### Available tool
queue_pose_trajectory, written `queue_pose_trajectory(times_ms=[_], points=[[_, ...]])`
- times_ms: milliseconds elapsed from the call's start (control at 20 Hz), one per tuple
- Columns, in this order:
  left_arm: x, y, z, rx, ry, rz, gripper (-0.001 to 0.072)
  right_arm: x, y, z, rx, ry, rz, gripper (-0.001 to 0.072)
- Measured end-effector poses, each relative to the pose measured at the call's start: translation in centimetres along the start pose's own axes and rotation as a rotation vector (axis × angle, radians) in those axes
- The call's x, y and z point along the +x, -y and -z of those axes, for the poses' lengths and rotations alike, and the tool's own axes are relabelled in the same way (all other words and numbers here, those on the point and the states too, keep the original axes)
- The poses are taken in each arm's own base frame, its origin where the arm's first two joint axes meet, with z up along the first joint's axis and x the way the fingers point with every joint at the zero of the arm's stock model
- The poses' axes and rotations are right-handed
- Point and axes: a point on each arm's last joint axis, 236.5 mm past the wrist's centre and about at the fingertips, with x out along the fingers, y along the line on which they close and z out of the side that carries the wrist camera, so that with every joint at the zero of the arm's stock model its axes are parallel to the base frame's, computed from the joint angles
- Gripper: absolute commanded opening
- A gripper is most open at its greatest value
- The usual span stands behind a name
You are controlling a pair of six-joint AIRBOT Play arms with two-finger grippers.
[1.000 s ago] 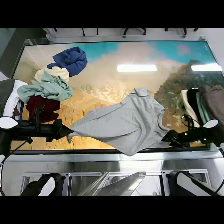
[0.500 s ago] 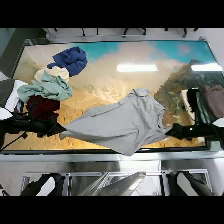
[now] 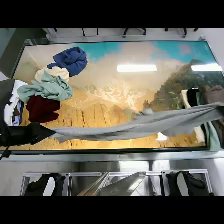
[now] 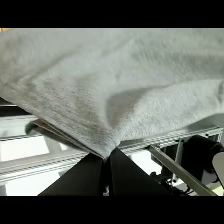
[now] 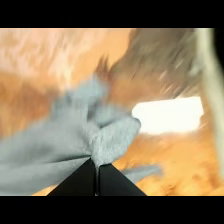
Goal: Fold the shirts.
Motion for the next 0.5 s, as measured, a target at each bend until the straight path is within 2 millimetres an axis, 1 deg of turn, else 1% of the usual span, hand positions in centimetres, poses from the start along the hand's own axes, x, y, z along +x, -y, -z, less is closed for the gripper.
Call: queue_pose_trajectory(times_ms=[50,100,200,250,300,350,400,450,500], points=[[-1.6,1.4,0.2,0.035,0.027,-0.003,0.0012,-2.3,-0.1,-1.9,-0.032,0.06,0.034,0.0023],[-3.4,3.0,0.0,0.067,0.072,0.0,0.0011,-4.5,-0.4,-3.7,-0.059,0.12,0.063,0.0023],[-6.2,5.2,-0.7,0.109,0.139,-0.007,0.0011,-8.1,-0.7,-6.9,-0.099,0.229,0.108,0.0022],[-7.4,6.4,-1.3,0.133,0.165,-0.004,0.0011,-9.2,-0.7,-8.2,-0.111,0.27,0.125,0.0023],[-8.1,7.1,-1.9,0.148,0.175,-0.003,0.0011,-9.7,-0.6,-9.2,-0.116,0.294,0.134,0.0023],[-8.3,7.3,-2.6,0.154,0.171,-0.011,0.0012,-9.6,-0.3,-10.3,-0.113,0.31,0.14,0.0023],[-8.0,7.2,-3.5,0.157,0.151,-0.025,0.0012,-8.7,0.3,-10.9,-0.101,0.297,0.142,0.0024],[-7.2,6.6,-4.3,0.155,0.117,-0.047,0.0012,-6.9,1.2,-11.3,-0.077,0.257,0.143,0.0024],[-5.9,5.7,-5.0,0.151,0.066,-0.077,0.0011,-4.6,2.2,-11.3,-0.048,0.203,0.138,0.0024]])
